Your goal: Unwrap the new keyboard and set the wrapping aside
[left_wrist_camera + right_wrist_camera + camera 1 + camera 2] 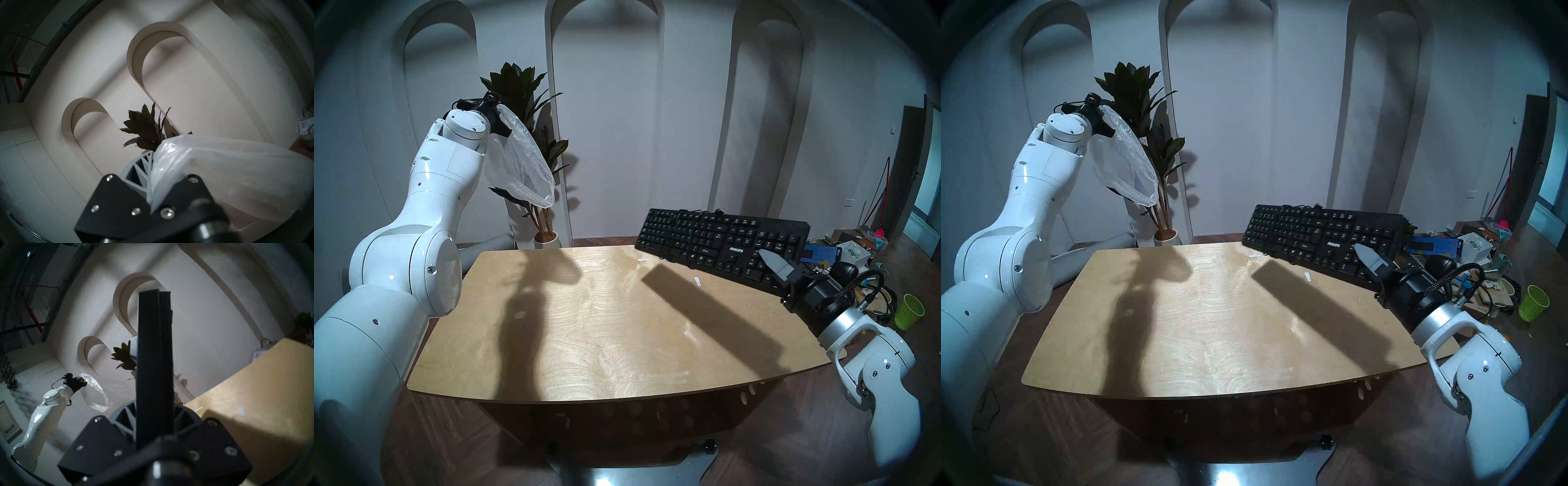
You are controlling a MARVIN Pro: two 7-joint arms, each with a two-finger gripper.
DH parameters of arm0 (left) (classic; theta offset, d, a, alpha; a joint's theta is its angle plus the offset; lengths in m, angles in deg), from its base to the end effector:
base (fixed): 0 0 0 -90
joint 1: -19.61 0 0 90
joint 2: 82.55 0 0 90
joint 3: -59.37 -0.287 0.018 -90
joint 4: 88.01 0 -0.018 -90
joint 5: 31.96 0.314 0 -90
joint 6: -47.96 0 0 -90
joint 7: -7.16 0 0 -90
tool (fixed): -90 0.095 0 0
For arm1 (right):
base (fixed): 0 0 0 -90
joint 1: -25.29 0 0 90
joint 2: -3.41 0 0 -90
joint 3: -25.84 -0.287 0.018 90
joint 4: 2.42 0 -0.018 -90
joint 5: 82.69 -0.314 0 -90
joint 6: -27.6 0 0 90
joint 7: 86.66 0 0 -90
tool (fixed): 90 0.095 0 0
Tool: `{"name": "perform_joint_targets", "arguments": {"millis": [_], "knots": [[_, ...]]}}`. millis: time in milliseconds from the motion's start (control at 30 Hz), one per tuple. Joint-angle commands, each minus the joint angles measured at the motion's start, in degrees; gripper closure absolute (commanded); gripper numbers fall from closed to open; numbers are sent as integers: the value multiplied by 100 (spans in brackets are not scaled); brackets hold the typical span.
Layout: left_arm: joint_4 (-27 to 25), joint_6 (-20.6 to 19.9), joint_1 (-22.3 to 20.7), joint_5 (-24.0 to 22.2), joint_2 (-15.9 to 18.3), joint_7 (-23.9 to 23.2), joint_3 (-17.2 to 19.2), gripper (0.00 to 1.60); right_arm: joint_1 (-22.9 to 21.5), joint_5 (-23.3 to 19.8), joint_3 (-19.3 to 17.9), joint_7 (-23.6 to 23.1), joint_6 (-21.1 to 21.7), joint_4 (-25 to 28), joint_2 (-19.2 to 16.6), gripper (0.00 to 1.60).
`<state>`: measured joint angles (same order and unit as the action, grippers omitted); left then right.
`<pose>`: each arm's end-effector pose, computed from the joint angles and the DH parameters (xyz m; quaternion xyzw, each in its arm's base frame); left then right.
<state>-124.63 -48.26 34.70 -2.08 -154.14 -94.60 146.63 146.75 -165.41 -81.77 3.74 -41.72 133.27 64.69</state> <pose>0.6486 0.1789 0.0638 -0.6216 0.1676 -0.7010 0.3069 0.2746 -0.0631 -0.1472 -0.6866 0.1283 -0.5862 0.4105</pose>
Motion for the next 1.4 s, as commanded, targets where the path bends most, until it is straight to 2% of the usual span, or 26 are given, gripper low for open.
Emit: {"name": "perform_joint_targets", "arguments": {"millis": [0, 133, 233, 267, 433, 500, 600, 667, 733, 767, 833, 900, 967, 1000, 1067, 1233, 1367], "knots": [[54, 92, -241, -85, -33, 110, 95, 160, -629, -805, -88, 383, 662, 69, -369, 160], [208, 147, -256, -102, -79, 171, 101, 160, -552, -1162, -526, 695, 1231, -89, -679, 160], [313, 168, -273, -98, -94, 207, 92, 160, -466, -1208, -897, 780, 1578, -316, -912, 160], [313, 168, -273, -98, -94, 207, 92, 160, -466, -1208, -897, 780, 1578, -316, -912, 160], [695, 192, -438, -55, -193, 338, 33, 160, -354, -1346, -1249, 817, 2432, -503, -1382, 160], [740, 195, -463, -52, -206, 354, 25, 160, -350, -1324, -1270, 807, 2402, -493, -1324, 160], [974, 217, -591, -23, -251, 428, -28, 160, -356, -1474, -1498, 724, 2919, -595, -1586, 160], [1013, 218, -609, -17, -260, 441, -36, 160, -352, -1487, -1533, 706, 2974, -602, -1627, 160], [1203, 260, -693, 19, -287, 506, -71, 160, -389, -1632, -1671, 628, 3306, -689, -1702, 160], [1256, 272, -710, 30, -291, 523, -81, 160, -422, -1714, -1686, 623, 3339, -765, -1692, 160], [1324, 292, -739, 41, -296, 543, -91, 160, -455, -1769, -1702, 615, 3416, -848, -1726, 160], [1453, 327, -797, 90, -292, 576, -138, 160, -586, -1982, -1649, 660, 3432, -1226, -1743, 160], [1488, 339, -811, 101, -292, 586, -150, 160, -636, -2047, -1605, 655, 3432, -1366, -1760, 160], [1543, 352, -820, 132, -291, 600, -180, 160, -725, -2199, -1504, 701, 3409, -1635, -1744, 160], [1556, 348, -811, 148, -295, 605, -197, 160, -716, -2235, -1462, 772, 3355, -1698, -1698, 160], [1738, 379, -871, 278, -396, 684, -336, 160, -1123, -2410, -933, 947, 3210, -2397, -1911, 160], [1840, 371, -894, 325, -492, 749, -396, 160, -1405, -2550, -654, 942, 3171, -2479, -2035, 160]]}}
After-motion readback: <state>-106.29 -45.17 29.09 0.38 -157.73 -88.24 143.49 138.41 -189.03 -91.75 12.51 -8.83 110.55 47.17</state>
